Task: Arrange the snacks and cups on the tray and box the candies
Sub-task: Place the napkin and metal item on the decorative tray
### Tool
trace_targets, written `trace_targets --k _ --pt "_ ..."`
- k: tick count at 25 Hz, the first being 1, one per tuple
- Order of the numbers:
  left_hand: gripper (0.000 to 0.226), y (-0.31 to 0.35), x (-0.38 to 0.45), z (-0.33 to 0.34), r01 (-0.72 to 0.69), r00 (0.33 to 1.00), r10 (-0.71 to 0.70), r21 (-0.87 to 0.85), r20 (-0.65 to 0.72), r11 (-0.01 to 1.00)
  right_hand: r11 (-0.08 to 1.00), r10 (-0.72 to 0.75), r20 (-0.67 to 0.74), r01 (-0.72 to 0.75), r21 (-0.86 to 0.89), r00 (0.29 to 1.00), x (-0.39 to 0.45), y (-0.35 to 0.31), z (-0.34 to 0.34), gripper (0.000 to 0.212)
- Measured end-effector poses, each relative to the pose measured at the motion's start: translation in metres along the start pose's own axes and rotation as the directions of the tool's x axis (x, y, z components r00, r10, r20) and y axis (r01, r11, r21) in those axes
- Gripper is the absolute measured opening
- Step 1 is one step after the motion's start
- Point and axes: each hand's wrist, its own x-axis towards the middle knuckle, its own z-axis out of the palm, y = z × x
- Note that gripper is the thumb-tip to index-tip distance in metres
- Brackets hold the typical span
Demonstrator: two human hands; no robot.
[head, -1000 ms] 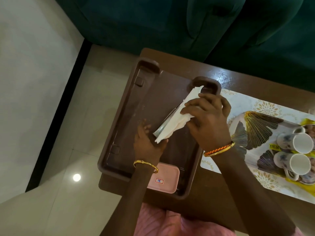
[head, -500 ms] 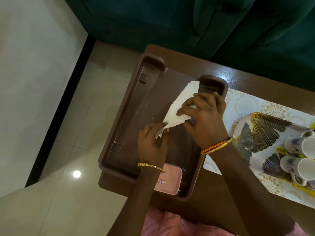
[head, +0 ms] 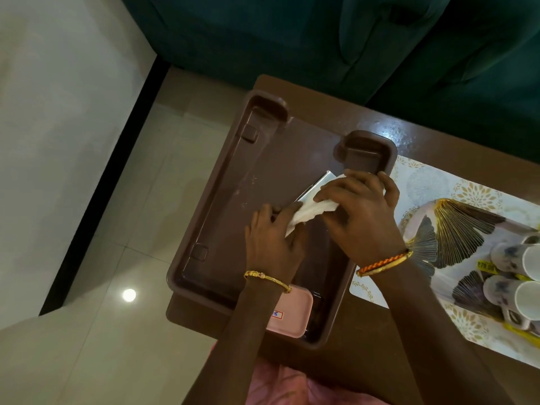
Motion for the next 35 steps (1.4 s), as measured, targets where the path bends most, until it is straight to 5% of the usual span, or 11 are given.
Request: trace_targets --k 14,19,29,32,35 --pt "0.017 -0.003 0.009 -0.001 0.121 0.983 -0.092 0.182 -0.159 0.976 0.99 -0.133 0.047 0.135 -0.049 0.99 0.04 0.003 -0.002 0.021" --pt "0.025 -0.005 0.002 0.012 0.201 0.979 -0.197 0.098 -0.05 0.975 0.995 -0.02 0.285 0.047 -0.087 0.958 0.041 0.024 0.005 0.046" --pt "0.019 -0.02 -0.013 0.02 0.25 0.967 -0.245 0.087 -0.069 0.964 0.983 0.009 0.128 -0.032 0.18 0.992 0.043 0.044 0.017 0.019" --pt "0.03 -0.022 -0.014 0.022 0.32 0.946 -0.32 -0.012 -0.048 0.947 0.97 0.061 0.111 -0.084 0.226 0.992 0.042 0.051 0.02 0.038" --pt "0.055 -0.02 -0.015 0.025 0.275 0.961 -0.275 -0.008 0.012 0.961 0.985 0.053 0.317 -0.103 0.142 0.947 0.041 0.06 0.027 0.065"
